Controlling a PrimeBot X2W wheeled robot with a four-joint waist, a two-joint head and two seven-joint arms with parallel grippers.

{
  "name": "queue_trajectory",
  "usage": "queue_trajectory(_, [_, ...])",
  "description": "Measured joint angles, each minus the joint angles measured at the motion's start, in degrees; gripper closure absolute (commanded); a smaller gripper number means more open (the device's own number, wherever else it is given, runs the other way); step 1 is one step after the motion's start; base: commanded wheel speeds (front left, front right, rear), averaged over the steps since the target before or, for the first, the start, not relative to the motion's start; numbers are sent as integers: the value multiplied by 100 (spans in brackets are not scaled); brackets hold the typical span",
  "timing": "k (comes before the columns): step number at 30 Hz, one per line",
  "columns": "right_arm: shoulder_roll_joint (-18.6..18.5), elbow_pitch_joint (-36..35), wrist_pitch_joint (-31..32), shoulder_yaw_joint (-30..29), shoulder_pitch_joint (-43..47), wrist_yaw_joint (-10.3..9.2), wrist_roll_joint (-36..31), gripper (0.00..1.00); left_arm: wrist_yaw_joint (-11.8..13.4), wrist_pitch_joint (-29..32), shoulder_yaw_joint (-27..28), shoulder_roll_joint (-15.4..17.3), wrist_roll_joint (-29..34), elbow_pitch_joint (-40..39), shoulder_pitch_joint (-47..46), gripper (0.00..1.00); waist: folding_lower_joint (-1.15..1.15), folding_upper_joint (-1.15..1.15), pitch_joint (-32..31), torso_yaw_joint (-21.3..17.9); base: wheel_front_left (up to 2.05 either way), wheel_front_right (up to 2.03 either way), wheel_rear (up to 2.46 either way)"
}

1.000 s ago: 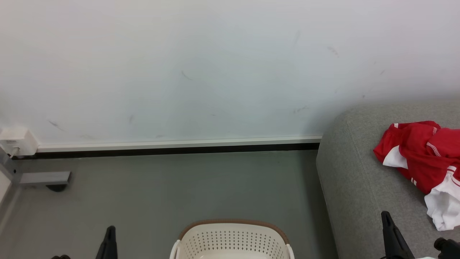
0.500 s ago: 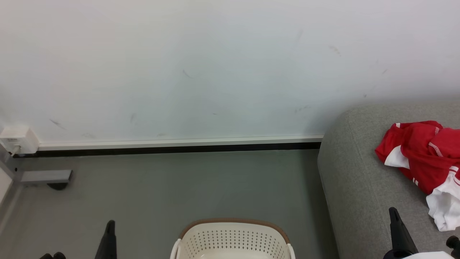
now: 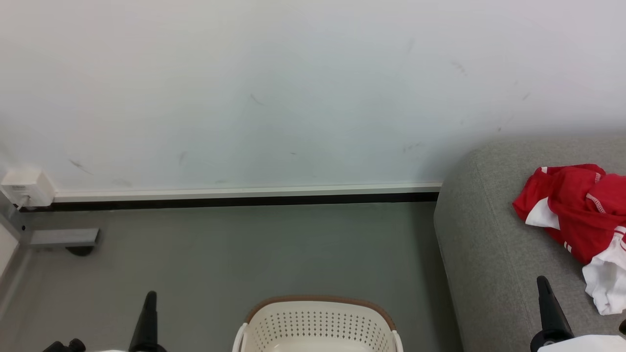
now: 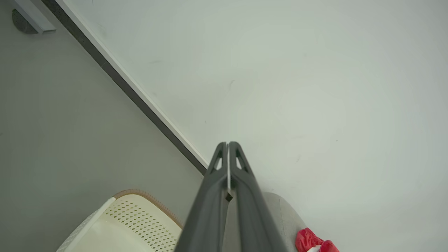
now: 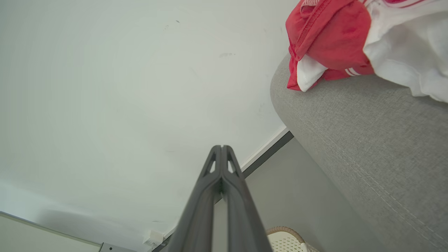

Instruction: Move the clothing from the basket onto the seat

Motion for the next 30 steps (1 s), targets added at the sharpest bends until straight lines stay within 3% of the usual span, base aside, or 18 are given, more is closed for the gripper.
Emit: queue_trajectory(30, [109,-69,464,-353,-126,-1,1497,100,-43,466,29,11,-1747,-46,-216,100,0,0,48,56,0,0,0])
